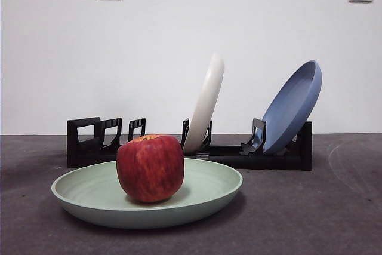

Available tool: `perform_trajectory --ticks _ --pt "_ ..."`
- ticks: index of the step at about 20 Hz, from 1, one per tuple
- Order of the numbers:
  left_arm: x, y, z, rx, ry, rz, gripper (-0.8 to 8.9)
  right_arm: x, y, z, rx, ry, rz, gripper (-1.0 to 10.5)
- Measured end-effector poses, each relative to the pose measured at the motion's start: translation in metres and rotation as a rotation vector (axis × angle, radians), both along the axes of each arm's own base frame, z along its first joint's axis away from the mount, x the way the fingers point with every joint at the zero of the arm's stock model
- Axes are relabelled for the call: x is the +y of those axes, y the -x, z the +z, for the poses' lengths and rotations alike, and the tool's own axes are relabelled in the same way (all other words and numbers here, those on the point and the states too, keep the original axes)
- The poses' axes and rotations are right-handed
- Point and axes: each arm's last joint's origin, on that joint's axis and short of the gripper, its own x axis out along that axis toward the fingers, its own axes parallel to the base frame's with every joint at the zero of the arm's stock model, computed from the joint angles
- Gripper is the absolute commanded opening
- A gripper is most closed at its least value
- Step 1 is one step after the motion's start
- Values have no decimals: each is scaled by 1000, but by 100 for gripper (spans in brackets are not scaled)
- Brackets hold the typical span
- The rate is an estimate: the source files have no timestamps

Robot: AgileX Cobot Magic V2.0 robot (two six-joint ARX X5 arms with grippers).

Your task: Take the green plate from the plate rack,put the plate on the table,take the apple from the table,put the apple in the plate

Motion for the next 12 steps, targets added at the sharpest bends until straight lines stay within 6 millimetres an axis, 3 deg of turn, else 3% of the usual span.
perform_trajectory --ticks 3,9,12 --pt "9 4 -49 -113 15 75 -3 0 0 0 0 0 0 -16" --pt "22 10 -172 -190 -7 188 -3 0 0 0 0 0 0 -16" --pt "23 16 -214 -233 -81 190 -3 0 0 0 0 0 0 -16"
